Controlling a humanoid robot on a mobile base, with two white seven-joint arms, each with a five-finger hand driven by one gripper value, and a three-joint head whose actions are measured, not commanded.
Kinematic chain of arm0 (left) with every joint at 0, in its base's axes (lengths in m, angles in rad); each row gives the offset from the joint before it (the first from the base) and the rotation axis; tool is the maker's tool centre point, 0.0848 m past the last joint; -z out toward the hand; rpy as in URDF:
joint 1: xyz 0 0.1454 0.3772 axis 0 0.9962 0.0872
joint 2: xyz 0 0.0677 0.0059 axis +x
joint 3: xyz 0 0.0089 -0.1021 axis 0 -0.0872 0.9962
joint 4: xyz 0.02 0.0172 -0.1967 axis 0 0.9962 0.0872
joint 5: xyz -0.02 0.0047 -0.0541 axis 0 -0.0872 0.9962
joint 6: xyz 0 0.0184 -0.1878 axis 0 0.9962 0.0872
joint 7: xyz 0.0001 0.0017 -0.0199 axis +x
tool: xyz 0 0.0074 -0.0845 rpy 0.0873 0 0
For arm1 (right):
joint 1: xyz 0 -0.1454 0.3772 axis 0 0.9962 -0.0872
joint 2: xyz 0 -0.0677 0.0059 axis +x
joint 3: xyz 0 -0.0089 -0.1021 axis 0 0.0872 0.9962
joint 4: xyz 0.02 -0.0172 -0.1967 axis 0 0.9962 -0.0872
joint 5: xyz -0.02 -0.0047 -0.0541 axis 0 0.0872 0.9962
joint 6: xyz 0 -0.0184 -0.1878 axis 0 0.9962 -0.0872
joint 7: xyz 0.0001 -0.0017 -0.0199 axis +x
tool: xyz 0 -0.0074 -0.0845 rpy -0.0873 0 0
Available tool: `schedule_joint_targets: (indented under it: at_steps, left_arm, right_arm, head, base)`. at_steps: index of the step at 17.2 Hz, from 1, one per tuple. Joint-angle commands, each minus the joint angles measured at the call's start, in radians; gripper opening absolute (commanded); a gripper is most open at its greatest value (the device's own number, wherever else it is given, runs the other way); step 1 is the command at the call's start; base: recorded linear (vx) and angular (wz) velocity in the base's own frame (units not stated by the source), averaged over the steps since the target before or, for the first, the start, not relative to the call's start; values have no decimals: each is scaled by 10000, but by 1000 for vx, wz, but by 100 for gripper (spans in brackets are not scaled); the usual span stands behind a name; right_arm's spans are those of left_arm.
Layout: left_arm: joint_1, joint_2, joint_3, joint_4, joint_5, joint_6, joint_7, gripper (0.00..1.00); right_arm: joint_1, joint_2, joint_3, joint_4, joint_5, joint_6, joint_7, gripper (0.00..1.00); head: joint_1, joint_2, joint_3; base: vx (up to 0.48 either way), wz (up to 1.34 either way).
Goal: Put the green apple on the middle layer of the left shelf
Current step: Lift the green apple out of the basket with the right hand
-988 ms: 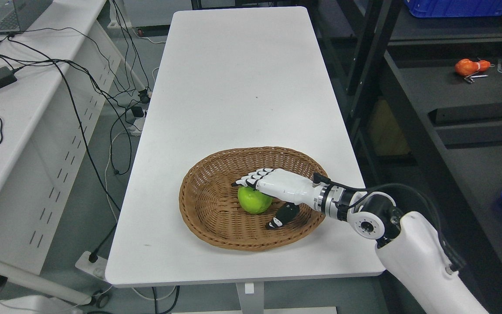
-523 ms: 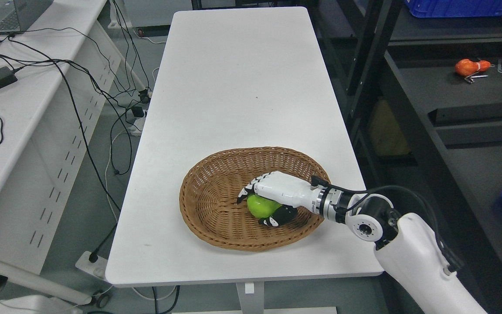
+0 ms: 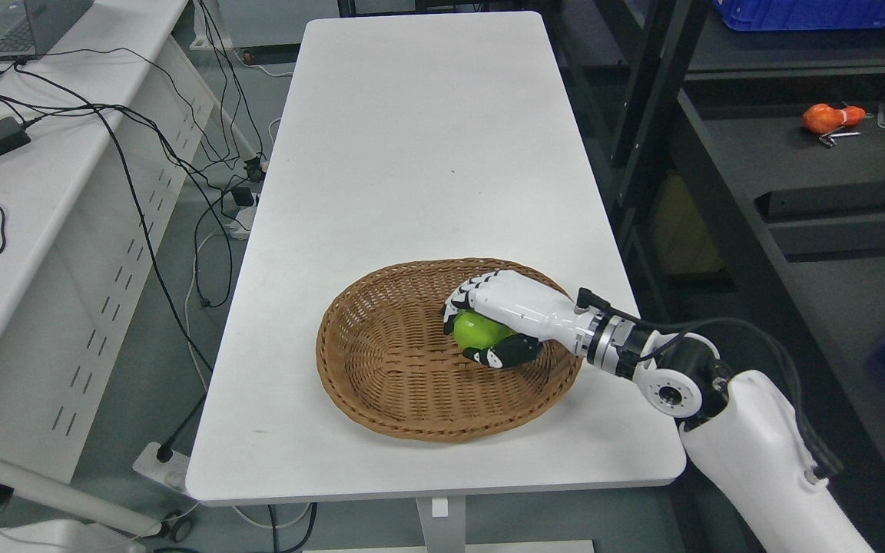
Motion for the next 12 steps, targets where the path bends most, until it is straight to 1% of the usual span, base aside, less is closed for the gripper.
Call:
schedule_joint_targets:
  at_steps: [1,2,3,5,6,8,12]
  left_arm:
    - [0,175,0,-3,0,5,4,100]
    - [0,175,0,-3,0,5,4,100]
    - [0,175,0,-3,0,5,4,100]
    - [0,175,0,-3,0,5,4,100]
    - [0,175,0,-3,0,5,4,100]
    - [0,175,0,12,0,5,4,100]
    - [0,175,0,-3,0,5,4,100]
  right_arm:
    - [589,-31,-2436,-847,21,1265,-1523,0]
    - [727,15,-2804,-848,67,1878,-2455,0]
    - [911,-15,-2929,-863,128,2279,-3406,0]
    - [1294,0,-2991,-894,236,2787,-5263,0]
    - [1463,30,-2992,-909,221,2987,-5864,0]
    - [1831,213,-3007,-1138,221,3203,-6421,0]
    - [2200,643,-3007,-1278,221,3219,-6407,0]
  head:
    - [0,0,0]
    - [0,0,0]
    - [0,0,0]
    - [0,1,0]
    - [0,2,0]
    - [0,2,0]
    - [0,2,0]
  base:
    - [0,0]
    - [0,0]
    - [0,0]
    - [0,0]
    - [0,0]
    - [0,0]
    - [0,0]
